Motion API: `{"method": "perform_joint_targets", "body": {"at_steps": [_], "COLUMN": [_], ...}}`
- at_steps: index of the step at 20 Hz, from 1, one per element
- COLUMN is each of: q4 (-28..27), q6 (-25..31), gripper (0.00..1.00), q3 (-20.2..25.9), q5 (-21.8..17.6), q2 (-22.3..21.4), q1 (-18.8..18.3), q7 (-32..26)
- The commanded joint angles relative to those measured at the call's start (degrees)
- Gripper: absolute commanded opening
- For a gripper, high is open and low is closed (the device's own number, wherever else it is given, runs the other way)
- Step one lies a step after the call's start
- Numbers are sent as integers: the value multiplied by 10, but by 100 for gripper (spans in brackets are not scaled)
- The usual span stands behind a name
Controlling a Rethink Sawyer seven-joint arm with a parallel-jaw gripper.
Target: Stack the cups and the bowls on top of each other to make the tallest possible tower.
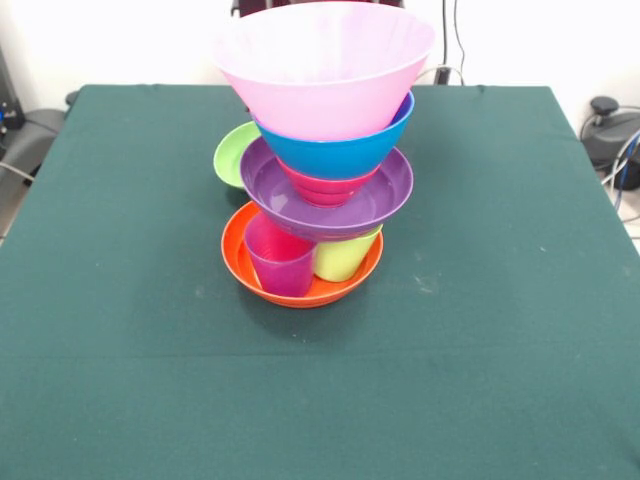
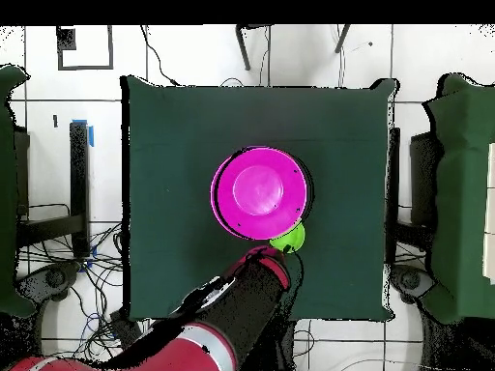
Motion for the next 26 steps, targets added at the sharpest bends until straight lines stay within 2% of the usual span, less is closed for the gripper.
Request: {"method": "perform_joint_targets", "body": {"at_steps": [1, 3, 6, 18, 26], "q4": [-12, -8, -7, -21, -44], "q6": [49, 51, 51, 73, 49], "gripper": [100, 100, 100, 100, 100], "q3": [170, 194, 199, 157, 133], "q5": [-20, -27, -32, -45, -71], "q2": [15, 13, 11, -15, 10], "q1": [-54, -72, -74, -38, -28], "q7": [-36, -45, -45, -58, -44]}}
